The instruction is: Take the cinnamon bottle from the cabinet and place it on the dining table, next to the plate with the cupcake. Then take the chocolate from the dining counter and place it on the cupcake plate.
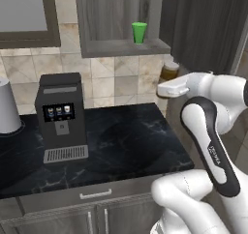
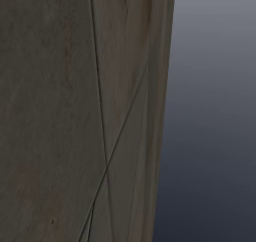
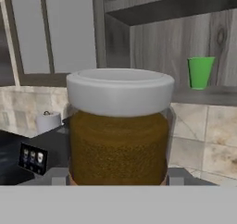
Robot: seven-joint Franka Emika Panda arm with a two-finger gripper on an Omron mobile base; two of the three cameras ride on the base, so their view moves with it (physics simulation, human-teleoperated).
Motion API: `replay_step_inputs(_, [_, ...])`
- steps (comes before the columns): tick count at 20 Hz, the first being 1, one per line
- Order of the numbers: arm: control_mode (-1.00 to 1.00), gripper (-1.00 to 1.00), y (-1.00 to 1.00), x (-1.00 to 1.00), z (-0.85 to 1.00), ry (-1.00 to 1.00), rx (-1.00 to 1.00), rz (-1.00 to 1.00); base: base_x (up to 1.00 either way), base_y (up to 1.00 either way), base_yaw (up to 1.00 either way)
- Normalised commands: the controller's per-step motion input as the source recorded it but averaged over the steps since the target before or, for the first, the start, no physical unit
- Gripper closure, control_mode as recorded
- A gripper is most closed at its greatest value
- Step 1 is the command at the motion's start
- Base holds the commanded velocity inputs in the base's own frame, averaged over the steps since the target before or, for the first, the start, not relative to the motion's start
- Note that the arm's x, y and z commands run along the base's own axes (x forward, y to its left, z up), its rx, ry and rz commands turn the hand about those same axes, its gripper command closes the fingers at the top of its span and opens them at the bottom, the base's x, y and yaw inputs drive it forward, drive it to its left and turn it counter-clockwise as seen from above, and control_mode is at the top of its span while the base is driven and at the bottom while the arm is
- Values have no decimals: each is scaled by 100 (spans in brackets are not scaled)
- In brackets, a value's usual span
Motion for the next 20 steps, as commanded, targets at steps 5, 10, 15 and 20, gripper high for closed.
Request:
replay_step_inputs(5, [100, 100, 0, -5, -6, 3, 0, 0, -66, 0, 8])
replay_step_inputs(10, [100, 100, 0, 0, 0, 0, 0, 0, -77, 11, 53])
replay_step_inputs(15, [100, 100, 0, 0, 0, 0, 0, 0, -33, 10, 79])
replay_step_inputs(20, [100, 100, 0, 0, 0, 0, 0, 0, -11, 1, 88])
